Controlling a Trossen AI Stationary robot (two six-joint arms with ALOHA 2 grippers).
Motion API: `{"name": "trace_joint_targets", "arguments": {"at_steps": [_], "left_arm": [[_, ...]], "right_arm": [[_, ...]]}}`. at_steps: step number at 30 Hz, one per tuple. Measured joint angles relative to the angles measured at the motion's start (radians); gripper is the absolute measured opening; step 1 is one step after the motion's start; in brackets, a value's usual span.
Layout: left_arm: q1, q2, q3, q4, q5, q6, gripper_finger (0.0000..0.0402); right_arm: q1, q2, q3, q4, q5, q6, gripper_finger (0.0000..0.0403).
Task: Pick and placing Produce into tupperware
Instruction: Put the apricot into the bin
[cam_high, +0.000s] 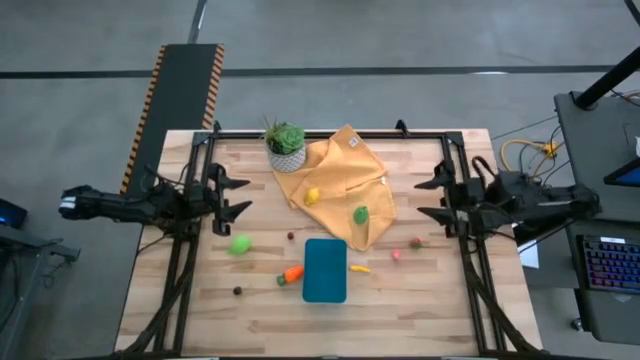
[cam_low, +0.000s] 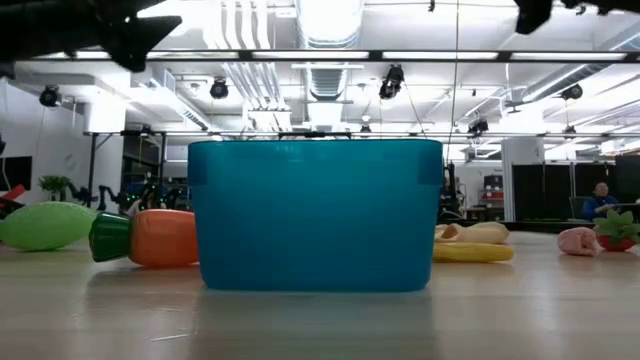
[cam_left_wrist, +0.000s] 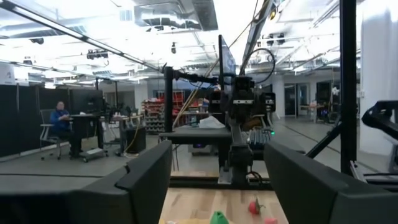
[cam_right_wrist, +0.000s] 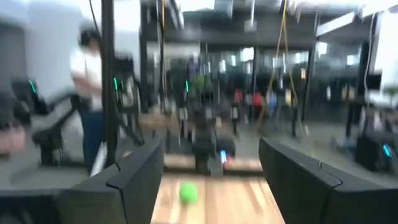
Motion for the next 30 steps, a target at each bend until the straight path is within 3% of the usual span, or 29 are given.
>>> {"name": "trace_joint_targets", "arguments": {"at_steps": [6,17,30], "left_arm": [[0.000,0.119,0.075,-0.001,0.000,0.000,0.0244],[0.000,0.209,0.113,0.027,-0.001,0.001,0.0245],[0.000,0.285,0.111,0.104,-0.002,0.008,0.0245]], "right_arm": [[0.002,0.188,0.217,-0.269,-0.019,0.072,0.0244],[0.002,0.439,0.545,-0.824,-0.026,0.302,0.0243],[0.002,0.649,0.632,-0.982,-0.025,0.289,0.0240]]}}
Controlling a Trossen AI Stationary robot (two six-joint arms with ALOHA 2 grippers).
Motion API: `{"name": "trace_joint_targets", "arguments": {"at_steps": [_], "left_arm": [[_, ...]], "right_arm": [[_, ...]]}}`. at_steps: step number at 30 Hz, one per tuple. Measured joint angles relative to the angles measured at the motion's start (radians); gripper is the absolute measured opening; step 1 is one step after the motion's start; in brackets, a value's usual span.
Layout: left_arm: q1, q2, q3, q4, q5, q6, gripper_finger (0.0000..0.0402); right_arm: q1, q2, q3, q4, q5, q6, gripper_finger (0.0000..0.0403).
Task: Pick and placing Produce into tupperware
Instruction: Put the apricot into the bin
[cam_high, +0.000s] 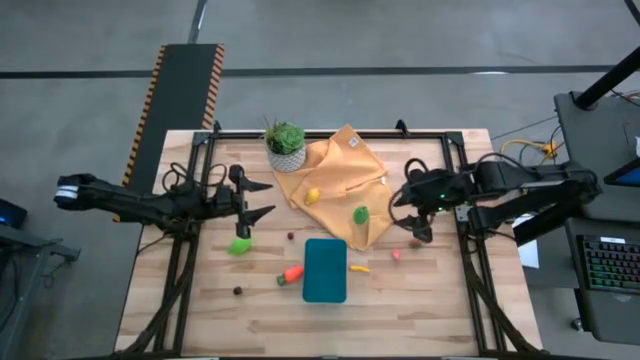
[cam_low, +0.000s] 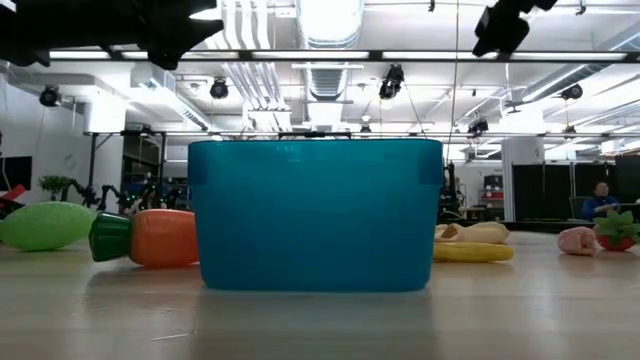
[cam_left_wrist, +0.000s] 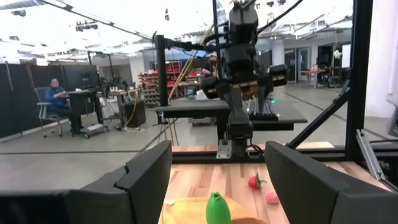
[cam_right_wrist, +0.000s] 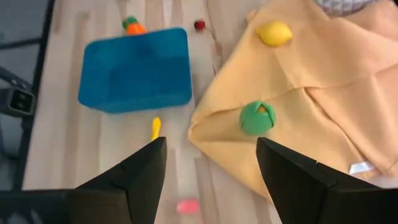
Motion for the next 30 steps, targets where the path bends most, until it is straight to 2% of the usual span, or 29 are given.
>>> {"name": "trace_joint_targets", "arguments": {"at_steps": [4,10,17,23,30], "left_arm": [[0.000,0.008,0.000,-0.001,0.000,0.000,0.0245],[0.000,0.025,0.000,-0.001,0.000,0.000,0.0245],[0.000,0.042,0.000,-0.001,0.000,0.000,0.0245],[0.000,0.050,0.000,0.001,0.000,0.001,0.0245],[0.000,0.054,0.000,0.004,0.000,0.000,0.0245]], "right_arm": [[0.000,-0.002,-0.034,0.006,0.003,0.000,0.0234],[0.000,-0.098,-0.200,0.051,0.004,0.084,0.0231],[0.019,-0.215,-0.407,0.103,-0.006,0.355,0.0230],[0.099,-0.192,-0.507,0.173,-0.019,0.574,0.0230],[0.164,-0.092,-0.504,0.258,0.009,0.745,0.0230]]}}
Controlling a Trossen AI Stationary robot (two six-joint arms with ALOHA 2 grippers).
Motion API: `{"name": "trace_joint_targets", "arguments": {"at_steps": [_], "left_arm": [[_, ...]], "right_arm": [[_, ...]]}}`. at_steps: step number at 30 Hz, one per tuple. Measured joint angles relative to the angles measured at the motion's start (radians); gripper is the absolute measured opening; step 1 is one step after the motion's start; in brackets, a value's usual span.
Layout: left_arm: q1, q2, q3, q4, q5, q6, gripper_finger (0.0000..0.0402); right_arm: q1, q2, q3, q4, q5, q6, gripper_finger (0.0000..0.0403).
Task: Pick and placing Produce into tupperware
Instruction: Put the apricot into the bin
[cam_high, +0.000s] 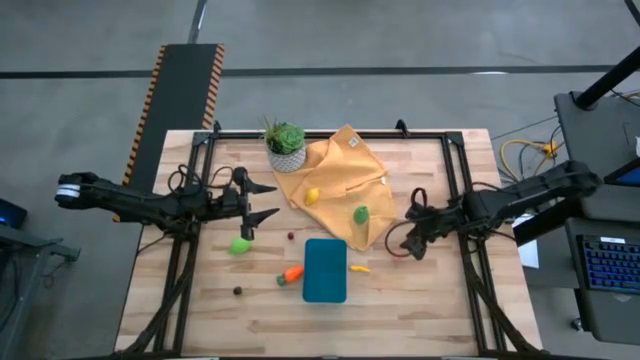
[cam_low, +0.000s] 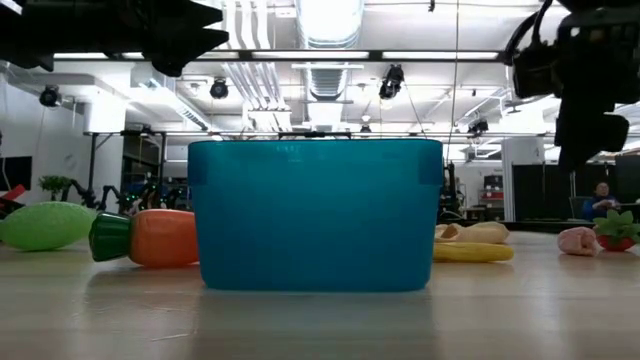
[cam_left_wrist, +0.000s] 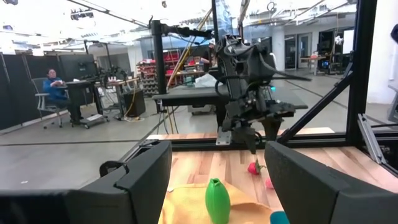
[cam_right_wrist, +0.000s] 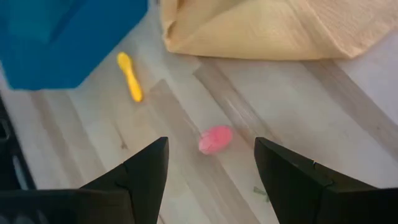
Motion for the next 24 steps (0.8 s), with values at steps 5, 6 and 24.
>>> {"name": "trace_joint_targets", "arguments": {"at_steps": [5,6,24], "left_arm": [[0.000,0.003,0.000,-0.002,0.000,0.000,0.0245],[0.000,0.004,0.000,-0.004,0.000,0.000,0.0245],[0.000,0.011,0.000,-0.006,0.000,-0.002,0.0245]], "right_arm": [[0.026,0.117,0.060,0.002,-0.001,0.084,0.0230],[0.029,0.143,0.074,0.002,-0.001,0.098,0.0230],[0.039,0.542,0.270,-0.149,-0.008,0.332,0.0230]]}}
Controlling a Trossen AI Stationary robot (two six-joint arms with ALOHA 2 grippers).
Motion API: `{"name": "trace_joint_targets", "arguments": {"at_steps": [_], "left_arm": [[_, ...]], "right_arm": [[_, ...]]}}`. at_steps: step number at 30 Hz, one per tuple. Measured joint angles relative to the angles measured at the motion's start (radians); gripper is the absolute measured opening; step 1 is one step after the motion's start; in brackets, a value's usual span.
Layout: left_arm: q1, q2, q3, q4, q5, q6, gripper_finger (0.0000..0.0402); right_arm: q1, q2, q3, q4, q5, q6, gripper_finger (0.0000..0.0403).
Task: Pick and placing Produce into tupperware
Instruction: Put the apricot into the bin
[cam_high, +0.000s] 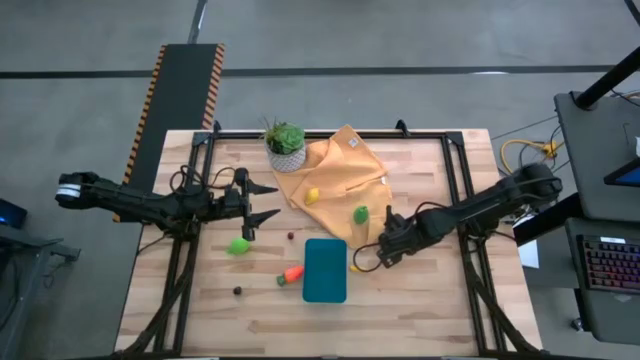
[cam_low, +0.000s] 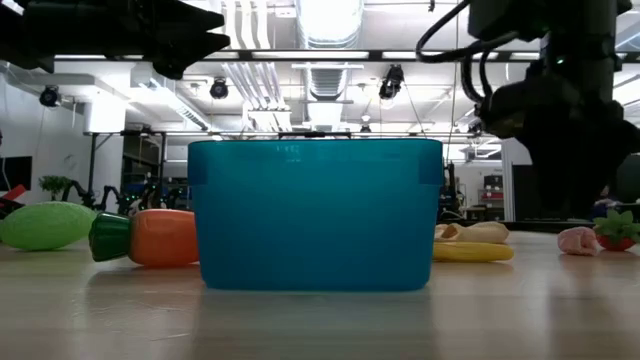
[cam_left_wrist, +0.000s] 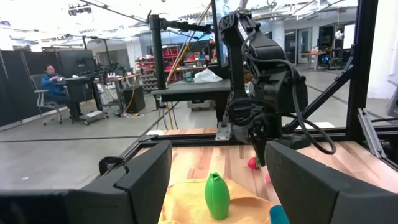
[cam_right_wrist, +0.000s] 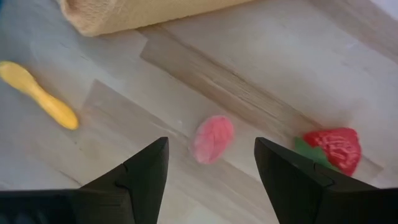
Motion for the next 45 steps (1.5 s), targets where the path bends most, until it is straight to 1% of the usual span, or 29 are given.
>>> {"name": "trace_joint_targets", "arguments": {"at_steps": [5,11,16,22,30,37,45], "left_arm": [[0.000,0.000,-0.001,-0.002,0.000,-0.001,0.0245],[0.000,0.002,-0.002,-0.002,0.000,-0.003,0.0245],[0.000,0.002,-0.004,-0.003,0.000,-0.003,0.0245],[0.000,0.002,-0.007,-0.003,0.000,-0.003,0.0245],[0.000,0.002,-0.011,-0.002,0.000,-0.003,0.0245],[0.000,0.002,-0.013,-0.002,0.000,-0.005,0.0245],[0.000,0.002,-0.014,-0.001,0.000,-0.006,0.0245]], "right_arm": [[0.000,0.058,0.033,-0.011,-0.002,0.005,0.0230],[0.001,0.132,0.071,-0.131,-0.002,0.017,0.0230],[0.003,0.168,0.089,-0.141,-0.025,0.023,0.0230],[0.009,0.178,0.103,-0.139,-0.023,0.016,0.0231],[0.009,0.179,0.087,-0.141,-0.017,0.019,0.0230],[0.009,0.179,0.087,-0.132,0.033,0.023,0.0231],[0.009,0.179,0.086,-0.126,0.033,0.022,0.0230]]}}
